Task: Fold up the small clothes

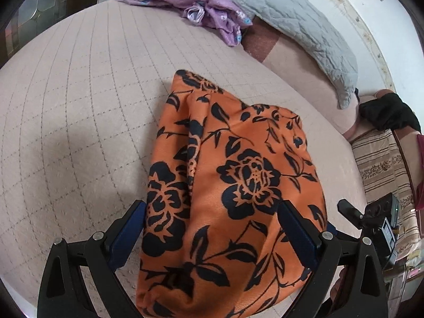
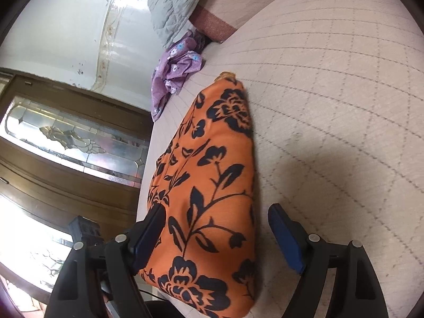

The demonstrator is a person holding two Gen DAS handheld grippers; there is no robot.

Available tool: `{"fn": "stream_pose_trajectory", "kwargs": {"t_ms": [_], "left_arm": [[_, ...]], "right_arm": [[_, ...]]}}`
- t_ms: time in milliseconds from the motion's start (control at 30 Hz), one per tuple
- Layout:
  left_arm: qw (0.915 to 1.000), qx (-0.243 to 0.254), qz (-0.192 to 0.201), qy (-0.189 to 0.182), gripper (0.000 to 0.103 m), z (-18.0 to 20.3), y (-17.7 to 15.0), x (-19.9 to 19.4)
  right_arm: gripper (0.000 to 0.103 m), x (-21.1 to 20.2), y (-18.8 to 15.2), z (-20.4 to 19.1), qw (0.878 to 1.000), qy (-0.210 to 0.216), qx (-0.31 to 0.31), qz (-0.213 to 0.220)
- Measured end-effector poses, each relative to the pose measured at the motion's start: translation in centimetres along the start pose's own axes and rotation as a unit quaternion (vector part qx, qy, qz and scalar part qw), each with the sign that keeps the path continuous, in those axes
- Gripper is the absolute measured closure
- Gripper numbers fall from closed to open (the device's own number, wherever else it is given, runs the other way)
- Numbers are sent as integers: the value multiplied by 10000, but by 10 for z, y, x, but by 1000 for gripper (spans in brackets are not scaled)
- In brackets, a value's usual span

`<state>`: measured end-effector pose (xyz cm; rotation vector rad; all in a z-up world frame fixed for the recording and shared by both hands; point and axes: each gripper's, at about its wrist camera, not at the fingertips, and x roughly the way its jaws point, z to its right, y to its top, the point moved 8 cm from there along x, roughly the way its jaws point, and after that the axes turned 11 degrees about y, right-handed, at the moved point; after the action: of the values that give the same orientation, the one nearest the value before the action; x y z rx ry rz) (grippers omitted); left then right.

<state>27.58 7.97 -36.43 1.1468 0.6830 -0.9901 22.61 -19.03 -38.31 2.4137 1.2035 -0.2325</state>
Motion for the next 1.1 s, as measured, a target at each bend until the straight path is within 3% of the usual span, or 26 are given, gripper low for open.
{"fn": "stream_pose_trajectory", "kwargs": {"t_ms": [167, 500, 633, 833, 967, 1100], "left_arm": [[9987, 151, -492, -49, 5, 10, -12, 20], [9984, -131, -338, -429, 4, 11, -1, 23], [9993, -90, -204, -285, 25, 12, 4, 25], [9997, 16, 90, -242, 52, 16, 9, 18], [9986, 316, 384, -166, 60, 26, 12, 10], [9970, 459, 565, -251, 65, 40, 14, 0]], "right_arm": [[21, 8, -5, 7, 9999, -6, 78, -135], [19, 49, -13, -7, 9979, -101, -379, -510], [20, 59, -11, -10, 9960, -176, -623, -618], [39, 57, -14, -12, 9923, -428, -991, -602], [50, 52, -18, -23, 9872, -641, -1382, -475], [54, 40, -17, -38, 9807, -767, -1754, -386]]}}
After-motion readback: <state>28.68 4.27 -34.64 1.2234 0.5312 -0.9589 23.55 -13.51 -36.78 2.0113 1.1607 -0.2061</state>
